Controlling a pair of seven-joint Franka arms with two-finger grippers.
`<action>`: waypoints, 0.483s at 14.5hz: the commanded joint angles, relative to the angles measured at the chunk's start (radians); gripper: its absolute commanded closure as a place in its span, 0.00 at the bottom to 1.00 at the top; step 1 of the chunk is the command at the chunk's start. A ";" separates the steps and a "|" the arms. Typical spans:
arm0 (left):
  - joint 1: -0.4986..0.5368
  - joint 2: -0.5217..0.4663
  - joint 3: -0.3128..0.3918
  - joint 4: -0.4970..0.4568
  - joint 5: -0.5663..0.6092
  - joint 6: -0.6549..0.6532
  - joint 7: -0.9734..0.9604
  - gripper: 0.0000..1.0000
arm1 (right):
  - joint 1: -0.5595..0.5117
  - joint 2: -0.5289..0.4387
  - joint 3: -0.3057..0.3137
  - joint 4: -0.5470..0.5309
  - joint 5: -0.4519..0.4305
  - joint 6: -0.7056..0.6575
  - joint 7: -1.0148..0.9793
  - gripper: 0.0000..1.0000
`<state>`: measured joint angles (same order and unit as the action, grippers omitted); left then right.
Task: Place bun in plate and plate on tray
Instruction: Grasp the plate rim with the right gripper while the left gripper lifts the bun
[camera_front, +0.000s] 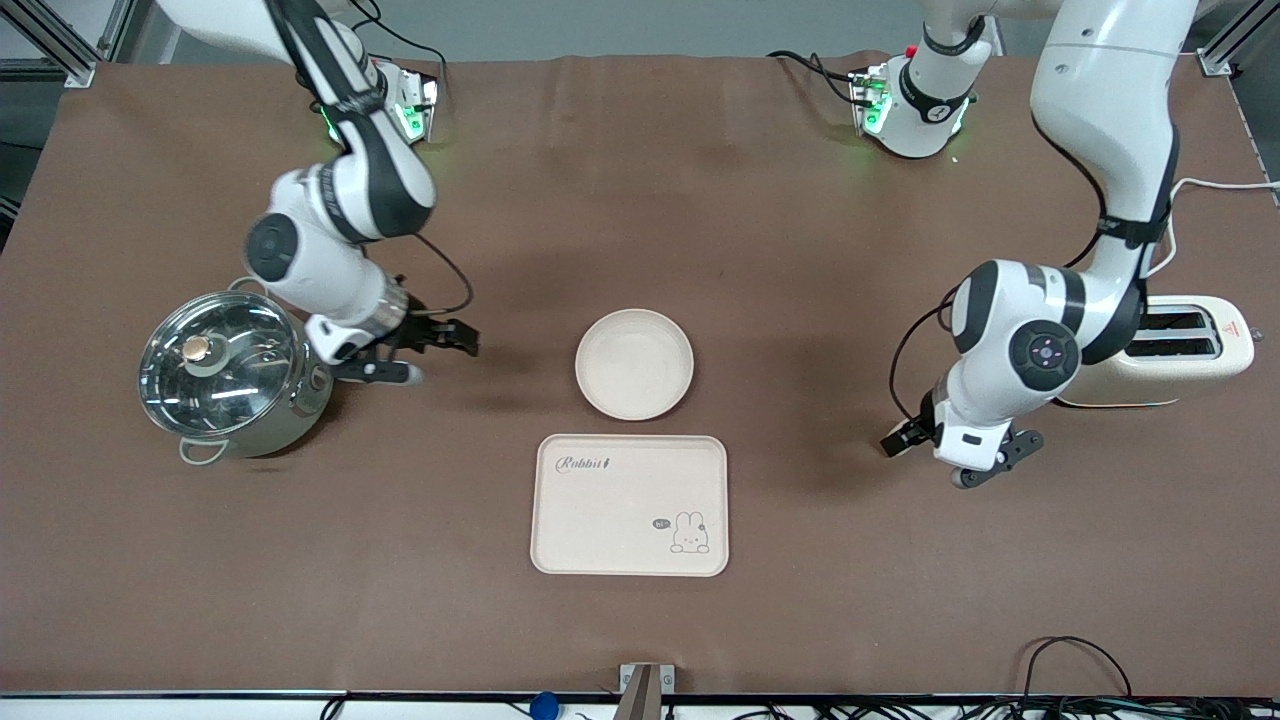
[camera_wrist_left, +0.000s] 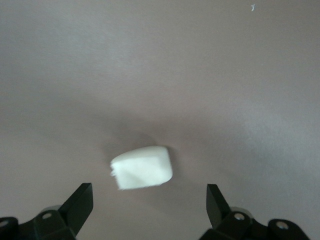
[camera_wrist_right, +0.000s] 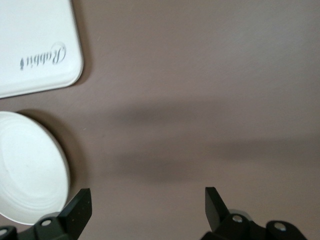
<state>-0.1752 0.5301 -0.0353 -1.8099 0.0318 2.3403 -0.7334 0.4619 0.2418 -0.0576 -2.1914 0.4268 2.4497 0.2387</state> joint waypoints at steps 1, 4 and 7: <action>0.003 0.088 0.002 0.084 0.019 0.004 -0.037 0.00 | 0.082 0.057 -0.011 -0.001 0.084 0.092 0.024 0.00; 0.003 0.133 0.002 0.104 0.019 0.005 -0.066 0.00 | 0.154 0.117 -0.011 0.045 0.118 0.150 0.108 0.00; 0.003 0.137 0.002 0.090 0.020 0.007 -0.095 0.09 | 0.187 0.174 -0.013 0.107 0.118 0.150 0.163 0.00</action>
<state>-0.1713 0.6615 -0.0339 -1.7290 0.0318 2.3491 -0.7952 0.6209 0.3737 -0.0587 -2.1339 0.5201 2.5997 0.3705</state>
